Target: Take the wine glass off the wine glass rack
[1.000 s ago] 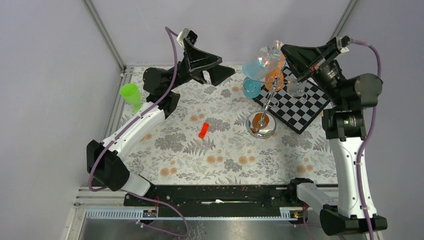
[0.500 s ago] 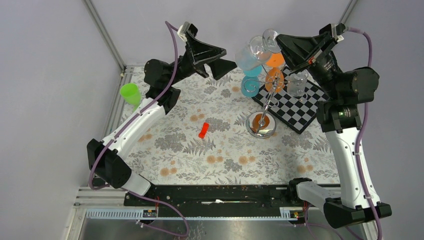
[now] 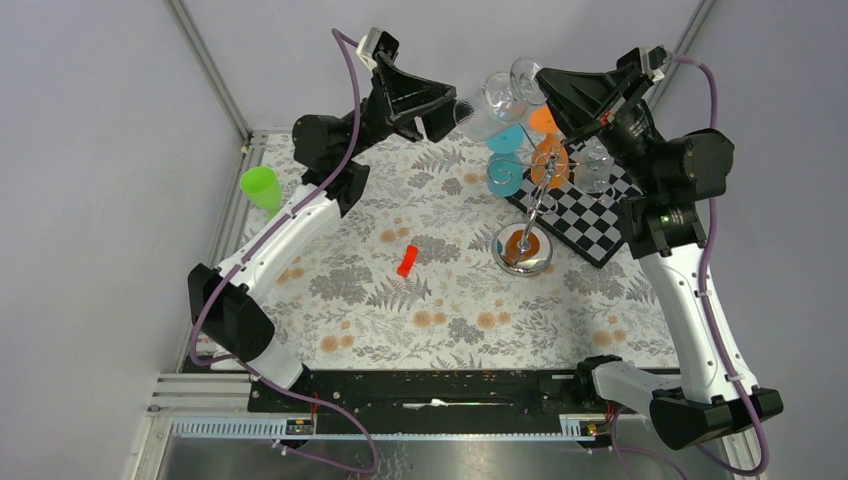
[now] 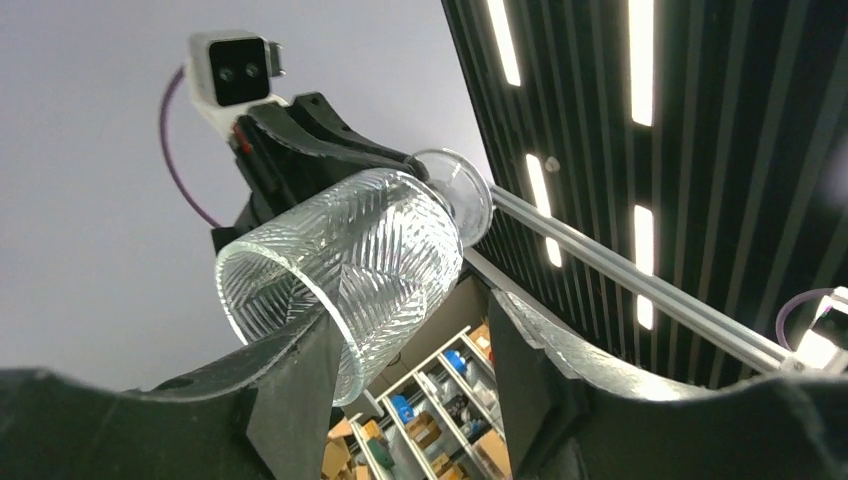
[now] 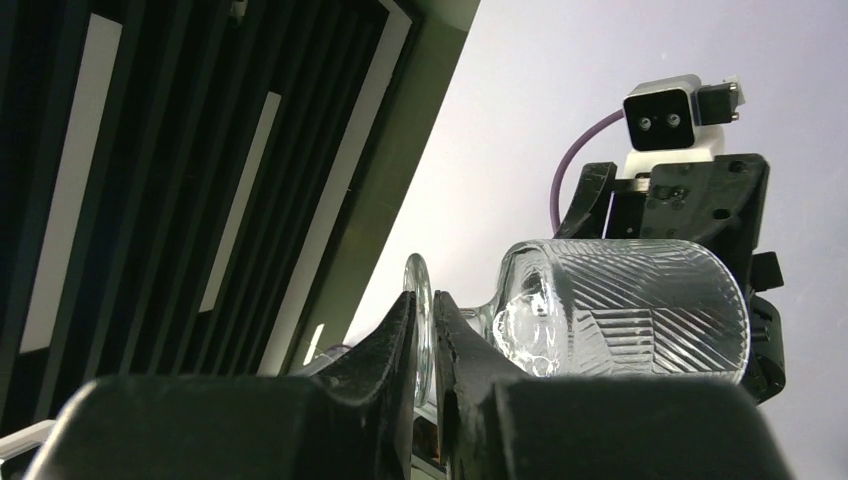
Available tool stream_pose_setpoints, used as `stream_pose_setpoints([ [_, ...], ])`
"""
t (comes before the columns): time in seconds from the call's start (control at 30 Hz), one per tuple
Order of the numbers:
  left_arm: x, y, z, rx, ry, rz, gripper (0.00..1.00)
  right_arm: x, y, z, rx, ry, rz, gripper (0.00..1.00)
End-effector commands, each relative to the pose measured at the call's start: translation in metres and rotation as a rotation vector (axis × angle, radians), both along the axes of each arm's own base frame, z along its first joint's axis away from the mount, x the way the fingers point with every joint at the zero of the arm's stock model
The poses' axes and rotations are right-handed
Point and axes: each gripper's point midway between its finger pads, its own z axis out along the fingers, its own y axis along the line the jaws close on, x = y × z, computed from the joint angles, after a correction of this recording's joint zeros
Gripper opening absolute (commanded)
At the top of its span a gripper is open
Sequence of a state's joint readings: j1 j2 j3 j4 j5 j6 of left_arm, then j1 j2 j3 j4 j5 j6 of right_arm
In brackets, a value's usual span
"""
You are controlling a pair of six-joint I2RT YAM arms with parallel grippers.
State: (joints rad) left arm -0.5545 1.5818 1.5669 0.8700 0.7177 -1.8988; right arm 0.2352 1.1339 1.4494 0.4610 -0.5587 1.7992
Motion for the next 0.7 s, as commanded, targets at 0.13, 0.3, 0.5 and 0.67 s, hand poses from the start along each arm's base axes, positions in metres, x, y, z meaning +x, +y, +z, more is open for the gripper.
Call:
stream_pose_setpoints([
  [0.13,-0.045,0.03,0.051,-0.18,-0.169,-0.057,0.49,-0.014,0.0,0.023,0.11,-0.088,0.03,0.0],
  [0.3,-0.057,0.044,0.066,-0.273,-0.205,-0.092,0.38,-0.011,0.003,0.019,0.128,-0.077,0.047,0.0],
  [0.5,-0.062,0.049,0.07,-0.304,-0.233,-0.094,0.19,-0.01,0.008,0.015,0.111,-0.067,0.053,0.0],
  [0.67,-0.064,0.047,0.071,-0.286,-0.262,-0.08,0.12,-0.006,0.011,0.007,0.104,-0.046,0.059,0.0],
])
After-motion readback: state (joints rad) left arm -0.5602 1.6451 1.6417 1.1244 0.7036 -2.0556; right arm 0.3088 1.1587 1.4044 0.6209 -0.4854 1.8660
